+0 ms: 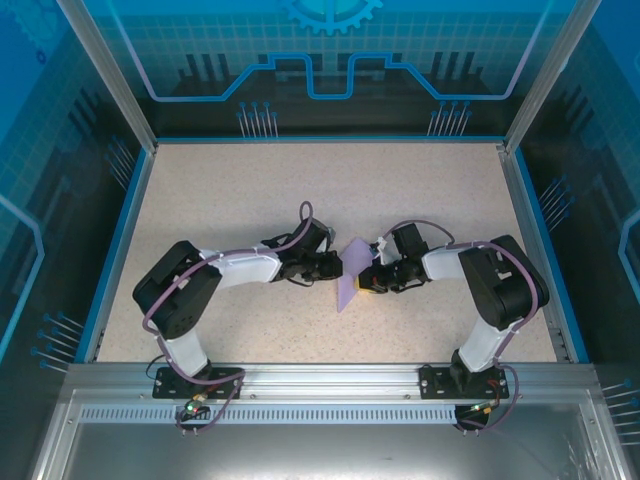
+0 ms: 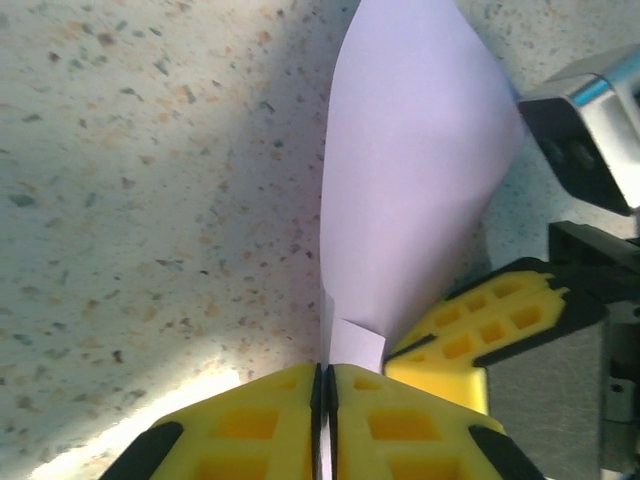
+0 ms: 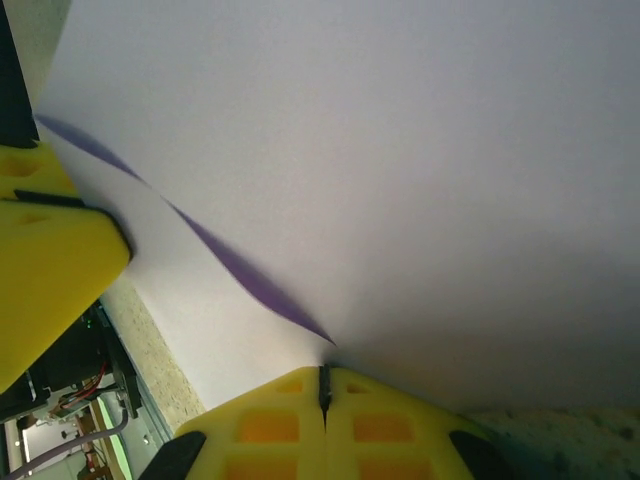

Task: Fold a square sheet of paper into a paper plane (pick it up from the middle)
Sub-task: Fold the wing for the fifth time at the center of the table.

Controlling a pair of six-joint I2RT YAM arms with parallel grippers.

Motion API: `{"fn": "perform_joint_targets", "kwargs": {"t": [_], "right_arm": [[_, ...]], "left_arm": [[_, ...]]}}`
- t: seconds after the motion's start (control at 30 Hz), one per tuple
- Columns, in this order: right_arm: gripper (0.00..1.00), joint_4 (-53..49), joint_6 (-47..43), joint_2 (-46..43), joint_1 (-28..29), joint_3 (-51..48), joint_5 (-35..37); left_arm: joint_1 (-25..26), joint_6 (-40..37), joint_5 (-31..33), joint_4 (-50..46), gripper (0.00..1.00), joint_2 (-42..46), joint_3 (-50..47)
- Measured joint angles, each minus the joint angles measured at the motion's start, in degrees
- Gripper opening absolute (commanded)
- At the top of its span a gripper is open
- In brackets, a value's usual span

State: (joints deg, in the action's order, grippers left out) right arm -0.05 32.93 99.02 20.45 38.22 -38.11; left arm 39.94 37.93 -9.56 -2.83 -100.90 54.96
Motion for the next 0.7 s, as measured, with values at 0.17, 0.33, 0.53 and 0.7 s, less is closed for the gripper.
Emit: {"fn": "perform_joint_targets", "kwargs": {"t": [0.17,0.33,0.53,0.7], "right_arm": [[0.00,-0.7,0.0,-0.5,0.0,0.0,0.8],[0.00,-0.8,0.0,-0.5,0.0,0.0,1.0],[0.00,-0.8,0.0,-0.5,0.0,0.0,1.0],[0.00,-0.8,0.0,-0.5,0.0,0.0,1.0]], "left_arm": [[1.2,-2.6,4.2,-5.6,0.12,-2.5,4.6],[3.3,-5.5,8.5,-10.4,0.15,-4.5,9.0],[4.8,-6.8,10.2,-12.0,0.22,-4.8,10.1],[5.9,-6.7,9.9,-10.8,0.27,-4.5,9.0]]}}
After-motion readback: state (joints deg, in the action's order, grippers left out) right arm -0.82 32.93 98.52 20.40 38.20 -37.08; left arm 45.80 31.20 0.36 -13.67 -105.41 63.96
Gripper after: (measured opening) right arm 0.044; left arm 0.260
